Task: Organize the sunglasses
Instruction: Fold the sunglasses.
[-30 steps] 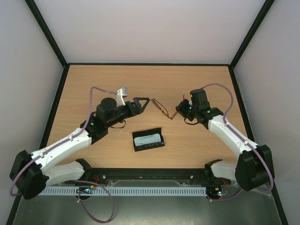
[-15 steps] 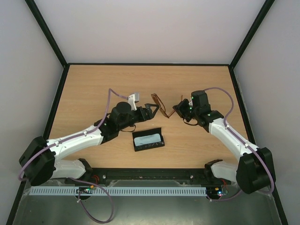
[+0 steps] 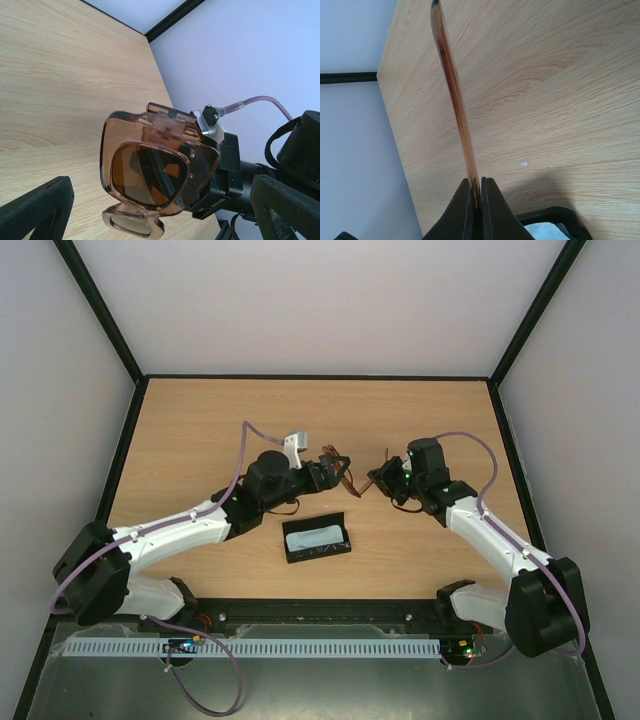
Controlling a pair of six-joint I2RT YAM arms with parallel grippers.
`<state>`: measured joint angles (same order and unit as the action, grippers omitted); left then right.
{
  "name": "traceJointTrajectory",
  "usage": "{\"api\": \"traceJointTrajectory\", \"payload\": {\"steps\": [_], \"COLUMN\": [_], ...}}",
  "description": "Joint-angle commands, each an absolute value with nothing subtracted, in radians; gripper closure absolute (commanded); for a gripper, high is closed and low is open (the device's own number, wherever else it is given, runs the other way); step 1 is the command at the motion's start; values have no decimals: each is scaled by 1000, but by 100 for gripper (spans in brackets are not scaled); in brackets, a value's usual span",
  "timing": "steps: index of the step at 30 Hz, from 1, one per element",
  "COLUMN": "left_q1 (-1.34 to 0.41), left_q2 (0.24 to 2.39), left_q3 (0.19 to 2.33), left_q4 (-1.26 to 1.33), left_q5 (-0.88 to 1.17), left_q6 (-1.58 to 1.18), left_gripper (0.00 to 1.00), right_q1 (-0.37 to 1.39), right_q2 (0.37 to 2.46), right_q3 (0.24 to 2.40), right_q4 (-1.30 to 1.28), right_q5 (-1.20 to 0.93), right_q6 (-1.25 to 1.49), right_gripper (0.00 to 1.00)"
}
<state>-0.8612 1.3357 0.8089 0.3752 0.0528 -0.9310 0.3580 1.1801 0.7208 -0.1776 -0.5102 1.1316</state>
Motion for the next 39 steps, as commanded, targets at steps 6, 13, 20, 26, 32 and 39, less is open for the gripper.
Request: {"api": "traceJointTrajectory", "payload": {"steps": [6,13,20,26,32,39], "left_q1": [-867,-868,-868,-868,-867,-868], "left_q2": [1365,1380,1372,1381,1387,1399], "left_q3": [852,854,858,865,866,870], "left_q4": [393,400,396,392,388,374], "left_q5": [51,48,33,37,39,38], "left_q6": [-900,-899,-893,-892,-896,-900], "left_gripper": [6,14,20,27,35,43], "right_q1": [364,364,366,366,366,366], "right_q2": [1150,1156,1159,1161,1167,1173], "right_q3": [709,703,691,683,683,684], "right_q4": [-144,-144,-140,-131,-129,-126], "right_q5": [-536,-545,-553,-555,-557,-559], "right_q6": [1138,1126,1117,1120,1117,1115], "right_gripper": [99,99,99,99,99,99]}}
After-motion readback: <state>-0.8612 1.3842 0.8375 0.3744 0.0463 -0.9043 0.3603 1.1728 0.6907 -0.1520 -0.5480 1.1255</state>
